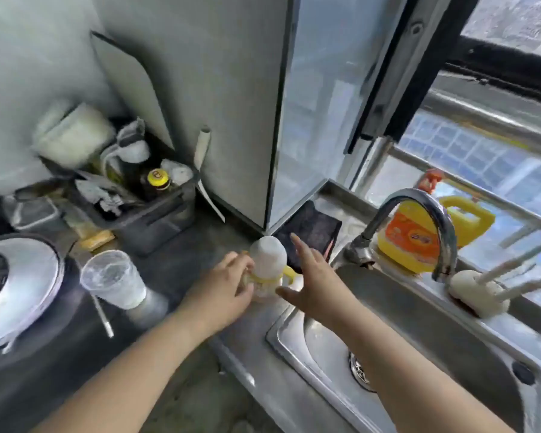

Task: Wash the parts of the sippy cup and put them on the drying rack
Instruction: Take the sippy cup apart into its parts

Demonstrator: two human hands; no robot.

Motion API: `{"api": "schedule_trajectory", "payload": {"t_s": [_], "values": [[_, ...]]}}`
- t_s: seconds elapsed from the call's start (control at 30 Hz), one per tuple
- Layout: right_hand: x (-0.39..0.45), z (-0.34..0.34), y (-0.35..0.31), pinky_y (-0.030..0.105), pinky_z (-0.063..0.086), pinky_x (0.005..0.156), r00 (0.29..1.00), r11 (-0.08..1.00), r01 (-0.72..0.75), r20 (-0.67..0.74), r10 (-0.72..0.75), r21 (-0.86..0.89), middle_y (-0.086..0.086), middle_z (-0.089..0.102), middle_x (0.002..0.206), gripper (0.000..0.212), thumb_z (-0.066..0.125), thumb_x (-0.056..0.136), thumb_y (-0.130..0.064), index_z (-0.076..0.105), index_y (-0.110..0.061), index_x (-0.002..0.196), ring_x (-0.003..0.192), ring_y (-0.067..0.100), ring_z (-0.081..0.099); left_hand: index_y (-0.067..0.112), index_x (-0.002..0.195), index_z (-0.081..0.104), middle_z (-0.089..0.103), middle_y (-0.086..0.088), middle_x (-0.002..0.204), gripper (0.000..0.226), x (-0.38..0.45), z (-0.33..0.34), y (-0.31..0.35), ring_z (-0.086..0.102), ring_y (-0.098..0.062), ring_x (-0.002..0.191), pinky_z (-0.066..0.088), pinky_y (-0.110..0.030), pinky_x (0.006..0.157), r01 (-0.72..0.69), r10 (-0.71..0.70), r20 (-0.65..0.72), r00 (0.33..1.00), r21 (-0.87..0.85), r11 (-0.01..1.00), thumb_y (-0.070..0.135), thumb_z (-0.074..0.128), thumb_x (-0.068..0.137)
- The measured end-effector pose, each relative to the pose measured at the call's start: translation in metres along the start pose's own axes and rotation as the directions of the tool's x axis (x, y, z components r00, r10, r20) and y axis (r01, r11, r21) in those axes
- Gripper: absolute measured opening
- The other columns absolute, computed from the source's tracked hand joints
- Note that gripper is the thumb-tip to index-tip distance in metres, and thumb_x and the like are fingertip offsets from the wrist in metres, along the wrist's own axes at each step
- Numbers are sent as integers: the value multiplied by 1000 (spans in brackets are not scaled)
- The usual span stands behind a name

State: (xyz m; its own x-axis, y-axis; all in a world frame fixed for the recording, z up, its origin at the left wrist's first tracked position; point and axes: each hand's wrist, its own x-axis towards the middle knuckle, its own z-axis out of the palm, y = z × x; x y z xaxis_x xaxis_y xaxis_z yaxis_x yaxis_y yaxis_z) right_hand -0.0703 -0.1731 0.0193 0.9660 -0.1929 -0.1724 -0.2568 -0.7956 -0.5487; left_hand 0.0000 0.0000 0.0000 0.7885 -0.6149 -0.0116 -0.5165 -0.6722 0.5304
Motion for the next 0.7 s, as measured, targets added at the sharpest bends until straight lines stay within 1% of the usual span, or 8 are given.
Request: {"api": "schedule_trajectory", "payload": {"t_s": [0.07, 0.17, 0.27, 0.4, 0.5, 0.6, 0.63, 0.7], "values": [[24, 10, -8, 27, 32, 101, 1000, 1000, 21, 19, -21, -7, 6, 35, 144, 103, 74, 79, -32, 1, -27, 151, 129, 24, 40, 17, 116, 49, 48, 0, 120, 35, 9, 0, -13, 56, -24, 102, 47, -39, 84, 38, -39, -19, 999, -28, 999, 22, 62, 85], [55, 27, -12, 34, 36, 103, 997, 998, -67, 46, 66, 15, 8, 35, 144, 114, 77, 74, -36, -6, -27, 152, 128, 28, 40, 14, 124, 41, 42, -4, 128, 52, 24, 5, -34, 50, -25, 113, 44, -38, 91, 81, -81, 40, 996, -6, 997, 26, 68, 81], [68, 46, -1, 30, 35, 102, 996, 992, -94, 1, 94, 87, 5, 41, 142, 119, 82, 68, -37, -2, -27, 151, 127, 24, 42, 16, 138, 30, 33, -4, 143, 75, 34, 17, -49, 40, -21, 129, 36, -31, 102, 89, -84, 89, 992, -53, 995, 30, 73, 78], [70, 56, 11, 24, 34, 95, 991, 973, -99, -63, 114, 207, -2, 45, 138, 119, 84, 65, -33, 3, -24, 151, 126, 19, 43, 17, 148, 20, 29, -2, 150, 100, 49, 36, -57, 32, -19, 136, 28, -25, 105, 145, -122, 143, 982, -161, 976, 32, 81, 70], [69, 65, 14, 23, 35, 93, 989, 960, -101, -74, 124, 262, -4, 46, 135, 109, 85, 62, -31, 18, -24, 147, 124, 17, 45, 16, 147, 23, 28, -1, 148, 97, 52, 49, -57, 38, -20, 131, 31, -24, 101, 190, -158, 149, 976, -225, 956, 29, 82, 70], [68, 70, 16, 34, 43, 94, 979, 952, -81, -153, 131, 297, -5, 53, 126, 88, 86, 61, -33, 38, -24, 134, 117, 16, 50, 15, 144, 27, 24, 1, 147, 91, 52, 58, -57, 44, -20, 126, 37, -24, 97, 192, -161, 137, 977, -258, 947, 20, 81, 71], [67, 70, 16, 34, 43, 93, 978, 950, -74, -166, 129, 303, -6, 54, 125, 85, 86, 60, -33, 41, -24, 132, 116, 15, 50, 16, 144, 27, 23, 2, 148, 90, 51, 59, -56, 43, -20, 126, 39, -26, 98, 192, -161, 132, 978, -270, 944, 19, 80, 71], [63, 64, 15, 24, 40, 89, 976, 949, -43, -188, 106, 312, -7, 54, 122, 84, 87, 60, -31, 42, -23, 130, 113, 13, 50, 16, 144, 27, 21, 3, 148, 91, 49, 59, -56, 42, -19, 128, 40, -29, 101, 166, -137, 115, 984, -305, 938, 17, 81, 70]]}}
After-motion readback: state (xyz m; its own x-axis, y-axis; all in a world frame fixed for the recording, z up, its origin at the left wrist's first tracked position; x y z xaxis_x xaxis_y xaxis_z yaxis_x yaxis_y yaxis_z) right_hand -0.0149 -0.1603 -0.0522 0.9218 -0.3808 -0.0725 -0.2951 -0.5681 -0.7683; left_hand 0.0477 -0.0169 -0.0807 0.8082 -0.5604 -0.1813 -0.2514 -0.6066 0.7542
